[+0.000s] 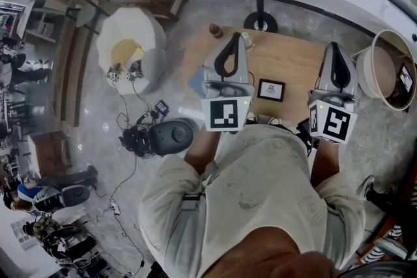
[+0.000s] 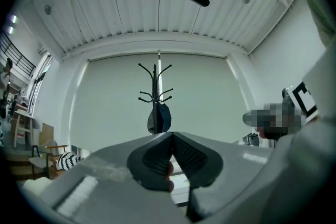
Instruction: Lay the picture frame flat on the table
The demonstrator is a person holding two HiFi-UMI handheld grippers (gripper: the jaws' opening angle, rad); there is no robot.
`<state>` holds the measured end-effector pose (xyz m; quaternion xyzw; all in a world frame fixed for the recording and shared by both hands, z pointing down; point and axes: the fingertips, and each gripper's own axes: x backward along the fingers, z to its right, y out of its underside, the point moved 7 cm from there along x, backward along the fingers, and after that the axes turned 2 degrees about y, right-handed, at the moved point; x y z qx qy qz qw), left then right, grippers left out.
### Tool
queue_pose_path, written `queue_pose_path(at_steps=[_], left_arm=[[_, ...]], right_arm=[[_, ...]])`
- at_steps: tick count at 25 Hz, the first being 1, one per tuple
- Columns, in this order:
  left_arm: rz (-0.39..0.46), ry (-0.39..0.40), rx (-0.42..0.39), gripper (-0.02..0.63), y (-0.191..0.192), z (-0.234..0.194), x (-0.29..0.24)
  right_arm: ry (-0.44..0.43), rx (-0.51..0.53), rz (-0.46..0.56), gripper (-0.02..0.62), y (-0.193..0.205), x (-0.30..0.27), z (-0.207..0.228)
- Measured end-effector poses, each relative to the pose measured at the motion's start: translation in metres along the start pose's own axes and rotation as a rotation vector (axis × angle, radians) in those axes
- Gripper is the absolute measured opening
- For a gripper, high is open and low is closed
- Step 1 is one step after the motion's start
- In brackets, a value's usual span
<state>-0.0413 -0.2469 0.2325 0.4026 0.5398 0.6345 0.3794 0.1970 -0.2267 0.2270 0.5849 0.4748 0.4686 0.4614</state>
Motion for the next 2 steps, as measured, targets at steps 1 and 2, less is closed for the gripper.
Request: queue_pose_path(at_steps=[1,2], left_arm=[[-0.004,-0.002,0.004,0.005,0.0003,-0.0001,0.0],[-0.006,-0.003,0.007,0.005,0.0004,-0.0002,0.0]], right_arm=[[-0.001,0.003,0.0,0.002,-0.0002,-0.0004,-0.0004],[-0.002,0.006,0.001,0.002,-0.0003,-0.0007,-0.0007]])
